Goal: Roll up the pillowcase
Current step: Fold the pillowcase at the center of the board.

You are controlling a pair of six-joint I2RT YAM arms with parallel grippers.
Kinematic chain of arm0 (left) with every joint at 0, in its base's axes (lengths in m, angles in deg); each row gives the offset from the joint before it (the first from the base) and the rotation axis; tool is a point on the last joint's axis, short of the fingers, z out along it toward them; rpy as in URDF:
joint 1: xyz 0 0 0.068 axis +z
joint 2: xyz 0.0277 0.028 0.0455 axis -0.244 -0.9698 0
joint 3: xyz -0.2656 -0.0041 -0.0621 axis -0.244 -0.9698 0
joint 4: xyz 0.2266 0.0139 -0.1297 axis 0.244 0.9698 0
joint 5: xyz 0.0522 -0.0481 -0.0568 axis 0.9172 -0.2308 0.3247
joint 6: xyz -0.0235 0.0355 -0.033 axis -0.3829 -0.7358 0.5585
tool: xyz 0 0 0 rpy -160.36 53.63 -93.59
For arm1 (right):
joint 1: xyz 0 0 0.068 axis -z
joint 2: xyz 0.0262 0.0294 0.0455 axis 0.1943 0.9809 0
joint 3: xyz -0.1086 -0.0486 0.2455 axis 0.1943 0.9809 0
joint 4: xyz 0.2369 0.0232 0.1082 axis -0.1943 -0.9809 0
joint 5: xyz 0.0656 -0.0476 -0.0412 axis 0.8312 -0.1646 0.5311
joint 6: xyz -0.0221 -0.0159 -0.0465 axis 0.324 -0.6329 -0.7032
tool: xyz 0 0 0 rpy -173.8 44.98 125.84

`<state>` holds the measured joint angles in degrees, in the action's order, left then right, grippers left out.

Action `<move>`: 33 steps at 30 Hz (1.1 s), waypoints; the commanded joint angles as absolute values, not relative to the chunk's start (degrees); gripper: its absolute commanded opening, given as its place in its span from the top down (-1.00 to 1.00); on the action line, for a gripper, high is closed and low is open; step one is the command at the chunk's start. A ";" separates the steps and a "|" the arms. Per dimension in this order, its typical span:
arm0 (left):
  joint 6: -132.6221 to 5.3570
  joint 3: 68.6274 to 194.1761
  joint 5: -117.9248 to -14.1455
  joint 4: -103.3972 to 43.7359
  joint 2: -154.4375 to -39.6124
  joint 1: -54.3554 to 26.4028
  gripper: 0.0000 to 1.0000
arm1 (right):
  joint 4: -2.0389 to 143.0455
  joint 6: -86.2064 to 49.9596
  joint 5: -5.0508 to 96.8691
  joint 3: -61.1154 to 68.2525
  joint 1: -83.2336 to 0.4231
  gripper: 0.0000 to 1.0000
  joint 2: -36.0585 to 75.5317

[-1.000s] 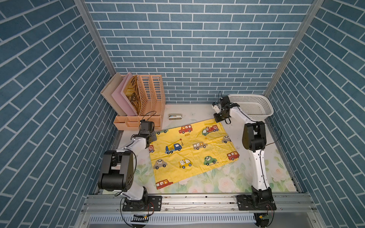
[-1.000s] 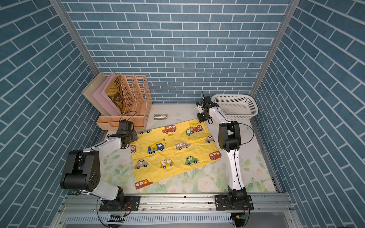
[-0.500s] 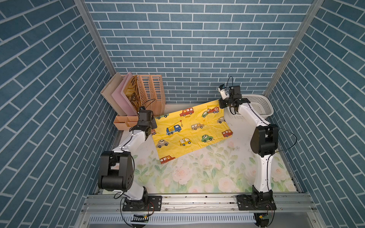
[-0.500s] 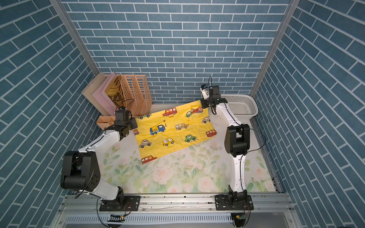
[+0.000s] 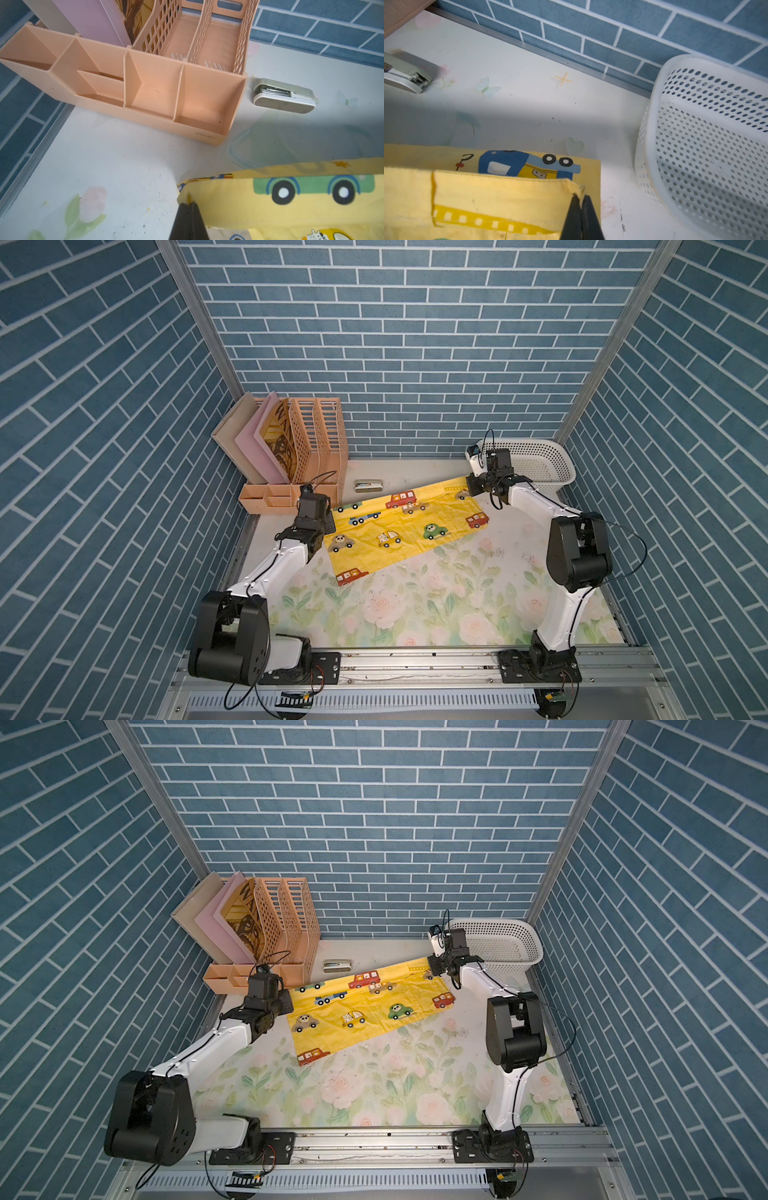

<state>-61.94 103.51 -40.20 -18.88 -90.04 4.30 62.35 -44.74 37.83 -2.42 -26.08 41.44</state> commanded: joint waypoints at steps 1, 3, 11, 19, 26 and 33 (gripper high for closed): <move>-58.65 101.74 -36.11 -14.74 -88.96 2.20 1.00 | 65.80 -43.62 33.20 0.53 -24.68 1.00 37.64; -56.81 101.36 -34.79 -12.95 -89.38 0.08 1.00 | 65.45 -43.29 33.19 1.58 -24.41 1.00 36.97; -48.83 96.64 -30.99 -8.15 -87.28 -3.41 1.00 | 66.69 -39.60 32.77 8.36 -24.44 1.00 32.68; -47.35 91.82 -30.80 -9.23 -79.62 -4.50 1.00 | 67.44 -36.01 30.21 14.41 -24.39 1.00 29.97; -45.79 90.05 -30.52 -8.06 -81.69 -7.83 0.25 | 66.63 -35.51 26.32 17.80 -24.29 0.80 29.42; -43.87 92.24 -30.01 -2.26 -74.15 -10.05 -0.73 | 65.83 -33.62 27.76 20.43 -24.24 -0.31 20.70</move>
<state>-45.02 90.44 -31.94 -5.97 -77.93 -9.36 65.45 -35.78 28.22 21.10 -24.20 25.28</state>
